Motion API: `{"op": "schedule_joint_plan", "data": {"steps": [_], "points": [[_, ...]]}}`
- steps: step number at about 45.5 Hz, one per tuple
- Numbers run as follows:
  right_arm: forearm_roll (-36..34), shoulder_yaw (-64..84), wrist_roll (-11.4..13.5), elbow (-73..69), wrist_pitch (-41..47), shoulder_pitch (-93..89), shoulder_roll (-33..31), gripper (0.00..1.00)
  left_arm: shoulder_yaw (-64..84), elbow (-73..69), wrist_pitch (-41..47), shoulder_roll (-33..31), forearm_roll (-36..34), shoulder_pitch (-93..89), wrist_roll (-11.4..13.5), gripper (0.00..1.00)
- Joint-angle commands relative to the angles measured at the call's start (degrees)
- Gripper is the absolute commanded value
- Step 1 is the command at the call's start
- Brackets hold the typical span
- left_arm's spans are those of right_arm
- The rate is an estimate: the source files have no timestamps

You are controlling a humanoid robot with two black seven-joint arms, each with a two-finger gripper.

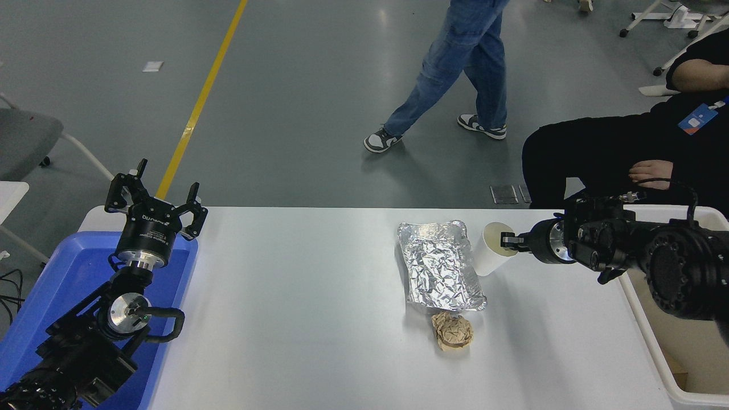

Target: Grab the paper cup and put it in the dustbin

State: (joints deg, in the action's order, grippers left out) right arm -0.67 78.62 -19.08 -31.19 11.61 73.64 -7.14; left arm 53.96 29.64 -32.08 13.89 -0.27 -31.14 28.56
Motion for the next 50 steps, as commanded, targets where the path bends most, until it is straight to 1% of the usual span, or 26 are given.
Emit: {"op": "schedule_joint_plan", "data": {"steps": [1,8,14,23,27,37,50], "points": [[2.34,0.74,0.01,-2.99,2.36,7.48,-4.28,0.0,-0.09,0.07,0.0,0.0,0.01,0.02,0.09,0.98],[5.15,1.01,0.01,-9.58,5.61,17.93,-7.97,0.0,-0.09,0.07,0.0,0.0,0.01,-0.06,0.09,0.98],[5.5,1.01,0.01,-15.65,10.36,28.04,-10.78,0.0,-0.09,-0.02,0.0,0.0,0.01,0.02,0.09,0.98],[8.84,0.22,-0.08,-16.8,18.35,37.18,-13.33,0.0,-0.09,0.07,0.0,0.0,0.01,-0.06,0.09,0.98],[9.19,0.04,-0.08,-17.41,20.91,40.26,-14.3,0.0,-0.09,-0.02,0.0,0.0,0.01,-0.06,0.09,0.98],[10.16,-0.05,-0.08,-21.28,23.81,47.56,-15.88,0.0,-0.09,-0.02,0.0,0.0,0.01,-0.06,0.09,0.98],[11.21,-0.05,-0.08,-25.94,23.99,51.43,-17.12,0.0,-0.09,-0.02,0.0,0.0,0.01,0.02,0.09,0.98]]}}
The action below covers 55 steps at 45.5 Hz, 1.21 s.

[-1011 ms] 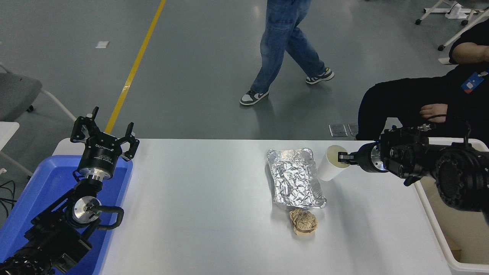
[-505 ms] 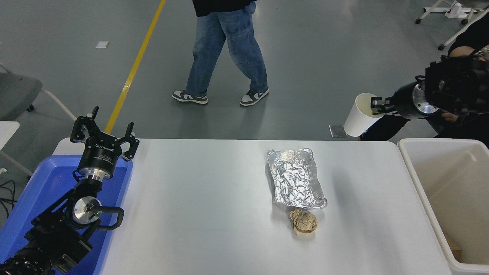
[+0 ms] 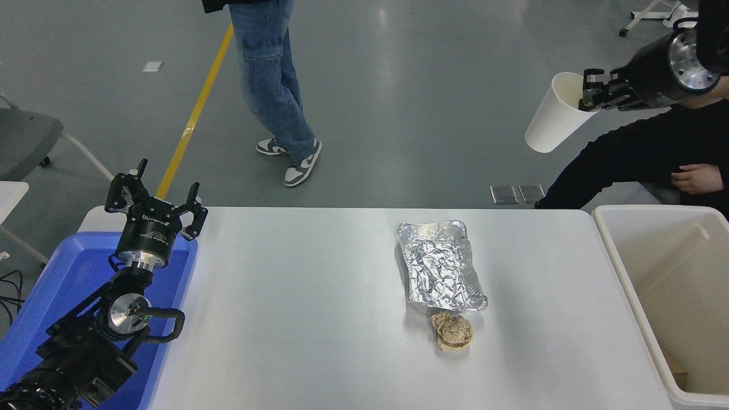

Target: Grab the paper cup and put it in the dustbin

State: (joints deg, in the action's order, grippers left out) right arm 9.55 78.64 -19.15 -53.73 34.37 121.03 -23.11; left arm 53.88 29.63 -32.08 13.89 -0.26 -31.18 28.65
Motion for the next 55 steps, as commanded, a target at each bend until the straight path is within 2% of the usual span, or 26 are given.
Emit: {"op": "schedule_joint_plan", "data": {"steps": [1,16,29,40,46,55], "points": [[1.0,-0.06,-0.01,-3.4,1.22,4.04,-1.15,0.0,0.0,-0.01,0.0,0.0,-0.01,0.07,0.0,0.98],[1.27,1.16,0.25,-0.51,-0.27,-2.1,-1.15,0.0,0.0,-0.01,0.0,0.0,-0.01,0.07,0.0,0.98],[0.12,2.84,0.43,22.87,-1.59,-25.47,-5.01,0.0,0.09,-0.01,0.0,0.0,-0.01,0.07,0.0,0.98],[0.04,2.4,1.48,35.35,-7.91,-42.09,-7.91,0.0,0.09,-0.01,0.0,0.0,-0.01,0.07,0.0,0.98],[-4.0,0.73,5.61,42.03,-10.46,-50.96,-9.23,0.0,0.09,-0.01,0.0,0.0,-0.01,0.07,0.0,0.98],[-9.46,-3.57,15.89,46.79,-15.03,-60.73,-9.58,0.0,0.09,0.08,0.0,0.0,-0.01,0.07,0.0,0.98]]}}
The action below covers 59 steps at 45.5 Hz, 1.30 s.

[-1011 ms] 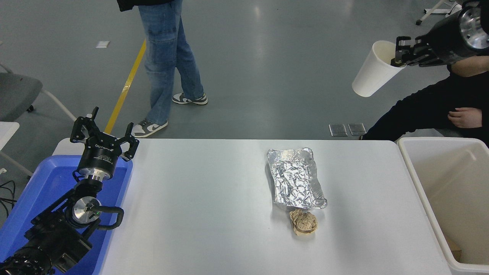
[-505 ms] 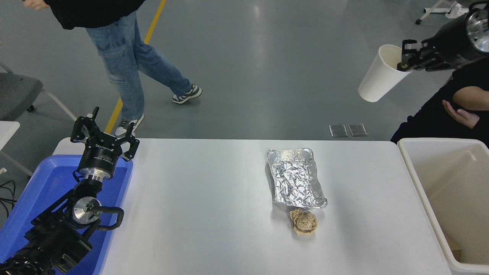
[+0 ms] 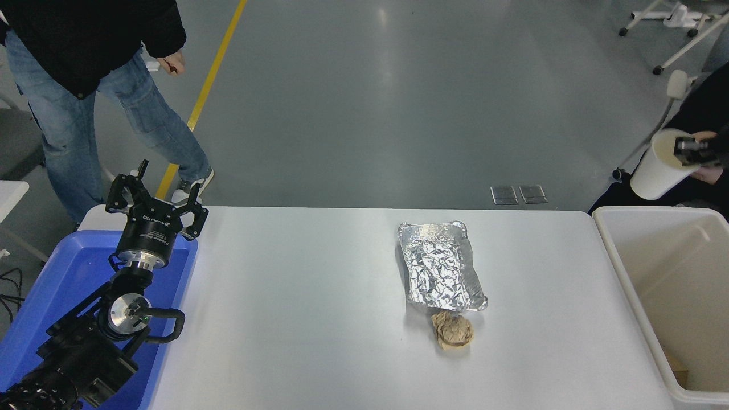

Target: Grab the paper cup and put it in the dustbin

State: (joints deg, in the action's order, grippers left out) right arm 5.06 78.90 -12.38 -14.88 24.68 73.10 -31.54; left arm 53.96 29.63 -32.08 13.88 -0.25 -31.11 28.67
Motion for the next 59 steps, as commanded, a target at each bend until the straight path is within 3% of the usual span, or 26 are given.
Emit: {"op": "schedule_joint_plan", "data": {"steps": [1,6,26,57,59], "points": [[-5.15,-4.71,10.35,8.03,-6.13,-13.51,-1.15,0.0,0.0,-0.01,0.0,0.0,-0.01,0.0,-0.01,0.98],[-5.24,-9.72,14.04,8.03,-9.21,-17.2,-1.15,0.0,0.0,-0.01,0.0,0.0,-0.01,0.0,-0.01,0.98],[-5.33,-29.14,18.18,13.04,-19.67,-32.93,2.98,0.0,0.0,-0.01,0.0,0.0,-0.01,0.0,-0.01,0.98],[-5.94,-37.33,18.09,13.57,-24.06,-39.09,9.13,0.0,0.0,0.07,0.0,0.0,-0.01,-0.09,0.07,0.98],[-5.94,-37.33,18.09,13.39,-24.77,-39.0,9.22,0.28,0.0,-0.01,0.0,0.0,-0.01,-0.09,-0.01,0.98]]}}
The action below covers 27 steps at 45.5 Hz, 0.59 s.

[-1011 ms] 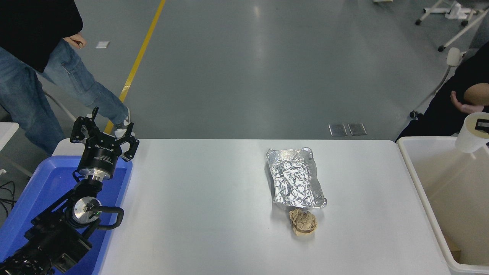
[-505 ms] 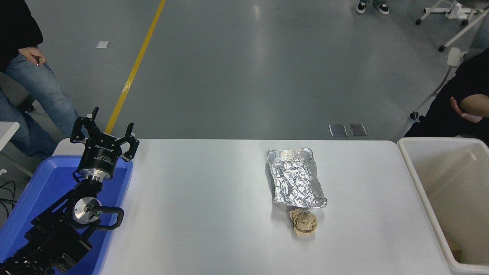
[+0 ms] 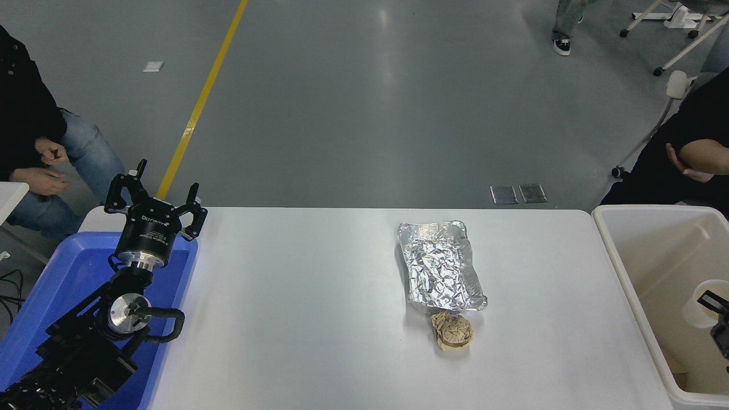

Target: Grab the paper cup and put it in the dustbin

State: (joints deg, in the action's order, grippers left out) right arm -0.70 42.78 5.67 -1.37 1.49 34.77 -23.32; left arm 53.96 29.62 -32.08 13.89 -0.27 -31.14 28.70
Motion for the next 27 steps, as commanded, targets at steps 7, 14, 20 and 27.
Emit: {"op": "schedule_joint_plan", "data": {"steps": [7,14,20,27], "points": [[-0.18,-1.12,-0.05,-0.47,-5.44,-0.05,2.49,1.0,0.0,0.0,0.0,0.0,0.01,0.03,0.04,0.98],[-0.18,-0.86,-0.05,-2.14,-5.44,1.18,2.5,1.0,0.0,0.0,0.0,0.0,0.01,-0.06,0.04,0.98],[-0.18,0.11,-0.05,-3.46,-5.36,4.25,1.88,1.0,0.0,0.0,0.0,0.0,0.01,-0.06,0.04,0.98],[-0.09,4.84,-0.05,-7.14,-5.36,12.07,-0.4,1.0,0.0,0.0,0.0,0.0,0.01,-0.06,-0.04,0.98]]}}
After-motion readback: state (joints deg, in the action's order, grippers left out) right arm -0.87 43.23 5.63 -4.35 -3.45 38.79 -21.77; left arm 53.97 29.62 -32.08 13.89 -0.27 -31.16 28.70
